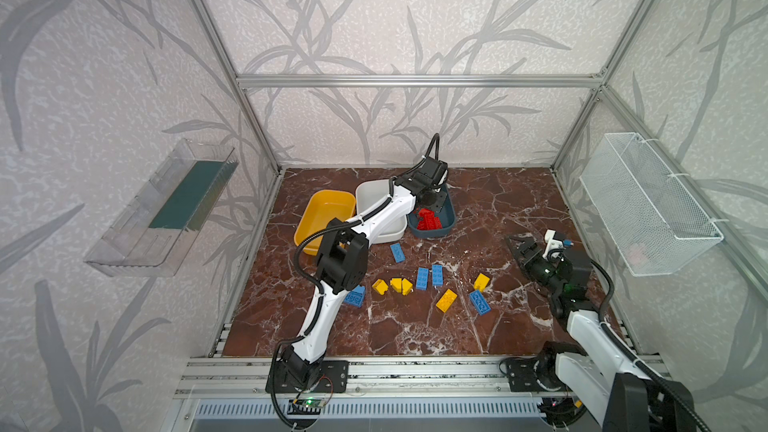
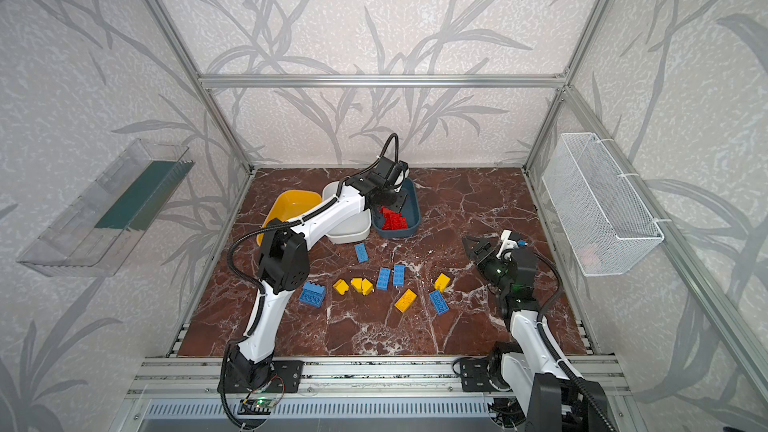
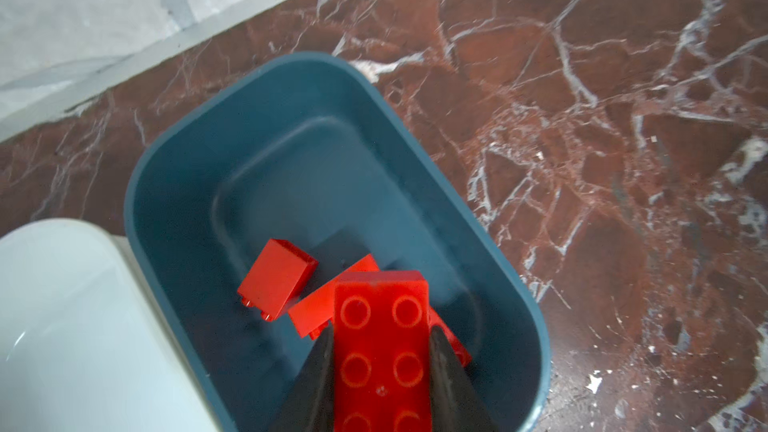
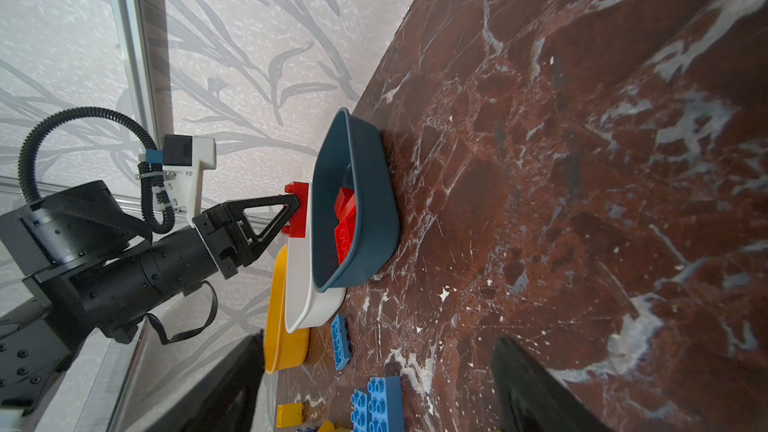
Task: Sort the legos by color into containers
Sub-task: 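Carry the red brick over the teal tub and open the left gripper, then withdraw the left gripper while the right gripper reaches toward the remaining bricks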
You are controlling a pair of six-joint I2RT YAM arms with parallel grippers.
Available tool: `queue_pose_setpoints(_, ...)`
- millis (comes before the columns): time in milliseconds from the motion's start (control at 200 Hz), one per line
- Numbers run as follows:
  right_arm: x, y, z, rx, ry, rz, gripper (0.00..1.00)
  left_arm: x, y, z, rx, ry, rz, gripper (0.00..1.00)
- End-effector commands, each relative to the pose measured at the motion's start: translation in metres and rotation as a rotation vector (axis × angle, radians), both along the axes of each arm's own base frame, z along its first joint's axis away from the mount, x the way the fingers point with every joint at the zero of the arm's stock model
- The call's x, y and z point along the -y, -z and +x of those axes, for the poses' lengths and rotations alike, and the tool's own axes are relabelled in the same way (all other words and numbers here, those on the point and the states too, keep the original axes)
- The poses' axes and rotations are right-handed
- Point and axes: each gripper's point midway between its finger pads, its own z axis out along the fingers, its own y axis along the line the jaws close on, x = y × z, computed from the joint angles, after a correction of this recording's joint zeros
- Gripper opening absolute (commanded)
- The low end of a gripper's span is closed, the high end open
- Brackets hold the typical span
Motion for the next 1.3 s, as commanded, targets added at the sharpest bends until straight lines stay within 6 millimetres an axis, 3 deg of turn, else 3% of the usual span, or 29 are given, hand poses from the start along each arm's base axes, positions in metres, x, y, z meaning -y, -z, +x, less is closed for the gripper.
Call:
queue_pose_setpoints(0, -0.001, -0.011, 0.002, 0.020, -0.001, -0.095, 0.86, -0.019, -0.003, 0.004, -0.016, -0.120, 0.028, 0.30)
queue_pose_setpoints(180, -0.008, -0.013, 0.000, 0.015, -0.022, -0.190, 0.87, -0.027, -0.010, 0.006, 0.000, -0.144, 0.034, 0.51)
queue_pose_setpoints(205, -0.010, -0.013, 0.000, 0.014, -0.027, -0.201, 0.87, -0.028, -0.013, 0.006, 0.006, -0.147, 0.032, 0.57)
queue_pose_setpoints(235, -0.012, -0.013, 0.001, 0.010, -0.035, -0.219, 0.87, -0.030, -0.016, 0.005, 0.011, -0.153, 0.033, 0.73)
queue_pose_setpoints(275, -0.015, -0.011, 0.001, 0.001, -0.045, -0.252, 0.87, -0.032, -0.023, 0.005, 0.022, -0.160, 0.030, 0.85)
queue_pose_setpoints(390, -0.025, -0.004, 0.004, -0.049, -0.089, -0.353, 0.87, -0.036, -0.050, -0.003, 0.058, -0.174, -0.014, 0.99)
queue_pose_setpoints(605, -0.038, 0.010, -0.003, -0.219, -0.143, -0.525, 0.87, -0.057, -0.117, -0.036, 0.157, -0.201, -0.129, 0.99)
queue_pose_setpoints(840, -0.046, 0.020, -0.026, -0.315, -0.175, -0.631, 0.85, -0.106, -0.174, -0.095, 0.244, -0.286, -0.279, 0.99)
queue_pose_setpoints(1045, -0.024, 0.040, -0.048, -0.487, -0.038, -0.651, 0.86, -0.178, -0.194, -0.157, 0.291, -0.510, -0.388, 0.99)
queue_pose_setpoints(1160, -0.028, 0.049, -0.056, -0.534, 0.015, -0.607, 0.86, -0.202, -0.200, -0.191, 0.318, -0.514, -0.450, 0.99)
queue_pose_setpoints(1295, -0.039, 0.056, -0.058, -0.563, 0.041, -0.616, 0.85, -0.234, -0.193, -0.220, 0.349, -0.543, -0.394, 0.99)
